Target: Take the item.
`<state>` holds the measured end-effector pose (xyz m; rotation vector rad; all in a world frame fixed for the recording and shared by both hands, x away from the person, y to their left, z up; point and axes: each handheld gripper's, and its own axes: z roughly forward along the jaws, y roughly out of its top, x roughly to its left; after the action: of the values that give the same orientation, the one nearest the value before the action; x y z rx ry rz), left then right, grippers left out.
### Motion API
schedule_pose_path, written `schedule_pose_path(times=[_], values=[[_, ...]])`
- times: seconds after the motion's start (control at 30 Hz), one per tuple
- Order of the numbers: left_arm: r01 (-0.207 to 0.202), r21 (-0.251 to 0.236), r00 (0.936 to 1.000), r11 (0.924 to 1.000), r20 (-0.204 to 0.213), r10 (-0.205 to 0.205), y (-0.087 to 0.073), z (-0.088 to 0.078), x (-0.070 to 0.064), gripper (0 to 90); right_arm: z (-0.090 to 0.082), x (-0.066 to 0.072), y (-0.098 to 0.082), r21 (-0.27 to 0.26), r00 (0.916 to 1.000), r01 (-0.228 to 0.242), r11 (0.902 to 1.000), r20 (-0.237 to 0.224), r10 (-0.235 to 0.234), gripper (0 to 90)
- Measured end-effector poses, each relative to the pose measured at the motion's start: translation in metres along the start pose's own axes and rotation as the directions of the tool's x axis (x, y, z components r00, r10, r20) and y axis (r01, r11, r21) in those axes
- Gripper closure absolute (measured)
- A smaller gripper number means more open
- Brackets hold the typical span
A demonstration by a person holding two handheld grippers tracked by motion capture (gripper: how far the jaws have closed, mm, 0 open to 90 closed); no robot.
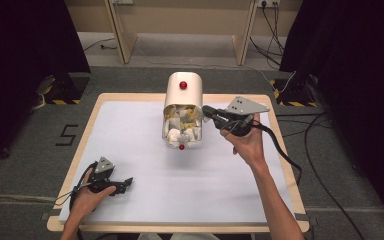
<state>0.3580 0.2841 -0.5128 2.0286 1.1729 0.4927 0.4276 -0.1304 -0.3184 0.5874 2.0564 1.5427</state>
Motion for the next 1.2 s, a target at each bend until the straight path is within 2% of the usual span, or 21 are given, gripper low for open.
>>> schedule_pose_path(times=[0.17,0.63,0.77,0.93,1.2], values=[[0.001,0.0,1.0,1.0,0.0,-0.001,0.0,0.0,0.0,9.1,-0.011,-0.008,0.0,-0.013,0.9995,-0.027,0.9995,0.015,0.028,88.0],[0.0,0.0,1.0,1.0,0.0,0.0,0.0,0.0,0.0,9.1,-0.03,-0.034,-0.008,-0.009,0.9935,-0.061,0.9981,0.096,0.061,88.0],[0.0,0.0,1.0,1.0,0.0,0.0,0.0,0.0,0.0,9.1,-0.033,-0.041,-0.012,-0.006,0.9898,-0.082,0.9967,0.117,0.082,88.0],[0.0,0.0,1.0,1.0,0.0,0.0,0.0,0.0,0.0,9.1,-0.036,-0.05,-0.017,0.002,0.9858,-0.084,0.9965,0.146,0.083,88.0],[0.001,0.0,1.0,1.0,0.0,-0.001,0.0,0.0,0.0,9.1,-0.039,-0.064,-0.026,0.019,0.9739,-0.096,0.9952,0.208,0.09,88.0]])
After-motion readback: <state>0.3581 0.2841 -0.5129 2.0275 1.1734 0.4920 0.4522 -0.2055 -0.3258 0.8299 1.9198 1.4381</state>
